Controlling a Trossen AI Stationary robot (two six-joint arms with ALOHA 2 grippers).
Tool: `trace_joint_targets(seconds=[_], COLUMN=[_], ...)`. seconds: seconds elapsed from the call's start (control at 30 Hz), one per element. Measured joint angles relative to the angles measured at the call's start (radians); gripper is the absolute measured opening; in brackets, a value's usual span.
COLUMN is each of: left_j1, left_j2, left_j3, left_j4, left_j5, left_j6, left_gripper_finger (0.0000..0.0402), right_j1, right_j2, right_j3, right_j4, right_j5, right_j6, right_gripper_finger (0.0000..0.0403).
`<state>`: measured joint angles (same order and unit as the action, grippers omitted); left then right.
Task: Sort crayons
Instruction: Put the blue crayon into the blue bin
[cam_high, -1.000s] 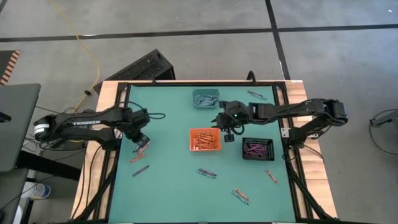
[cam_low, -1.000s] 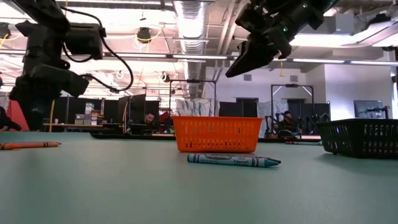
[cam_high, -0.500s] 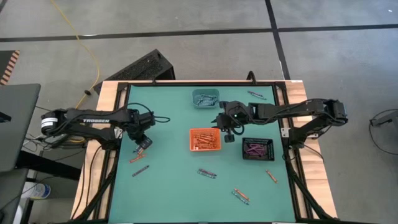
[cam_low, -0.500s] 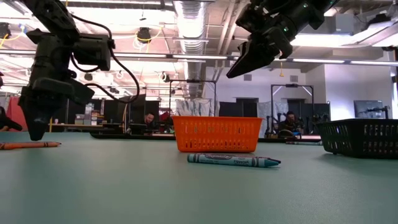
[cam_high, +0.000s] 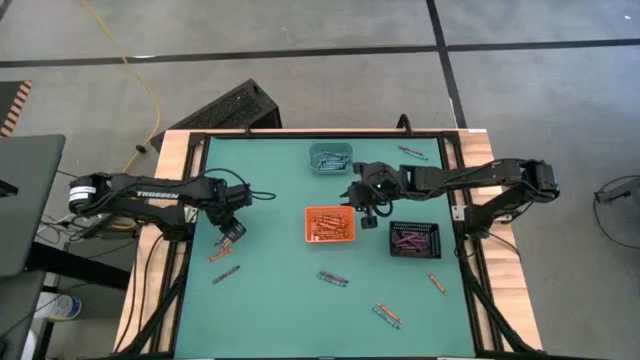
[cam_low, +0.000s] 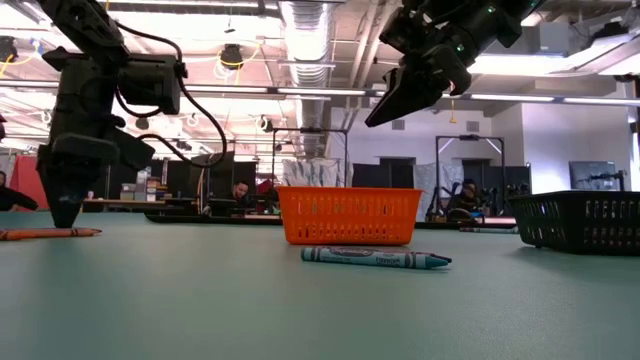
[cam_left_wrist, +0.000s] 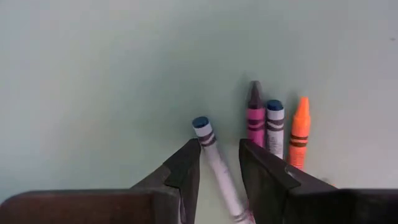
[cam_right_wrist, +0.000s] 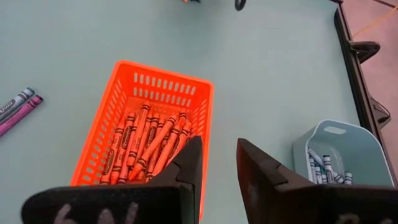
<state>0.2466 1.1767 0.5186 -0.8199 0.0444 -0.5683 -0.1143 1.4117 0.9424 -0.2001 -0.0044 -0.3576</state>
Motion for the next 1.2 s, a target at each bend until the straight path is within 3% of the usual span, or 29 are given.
trace_joint_targets(seconds=[0.4, 0.67, 0.77, 0.93, 1.07, 1.2], left_j1=[-0.061, -0.063, -0.063, -0.044, -0.003, 0.058], left_j2=[0.13, 0.119, 0.121, 0.129, 0.13, 0.125], left_j3=[0.01, 0.006, 0.016, 0.128, 0.247, 0.378], left_j4=[0.04, 0.071, 0.076, 0.044, 0.015, 0.166], left_j5=[-0.002, -0.033, -0.052, -0.174, -0.18, -0.183], left_j6=[-0.016, -0.005, 0.03, 0.125, 0.26, 0.466], left_gripper_finger=[0.0095, 0.0016, 0.001, 0.0015, 0.0015, 0.0015], right_j1=[0.0, 0.001, 0.003, 0.003, 0.005, 0.009], right_j2=[0.0, 0.0, 0.0, 0.0, 0.0, 0.0], right_j3=[0.0, 0.0, 0.0, 0.0, 0.0, 0.0], right_j4=[-0.003, -0.007, -0.017, -0.041, -0.07, -0.088], right_j5=[0.0, 0.0, 0.0, 0.0, 0.0, -0.001], right_j6=[0.0, 0.009, 0.016, 0.026, 0.047, 0.053], right_gripper_finger=[0.0091, 0.0091, 0.0091, 0.0091, 0.0091, 0.0091])
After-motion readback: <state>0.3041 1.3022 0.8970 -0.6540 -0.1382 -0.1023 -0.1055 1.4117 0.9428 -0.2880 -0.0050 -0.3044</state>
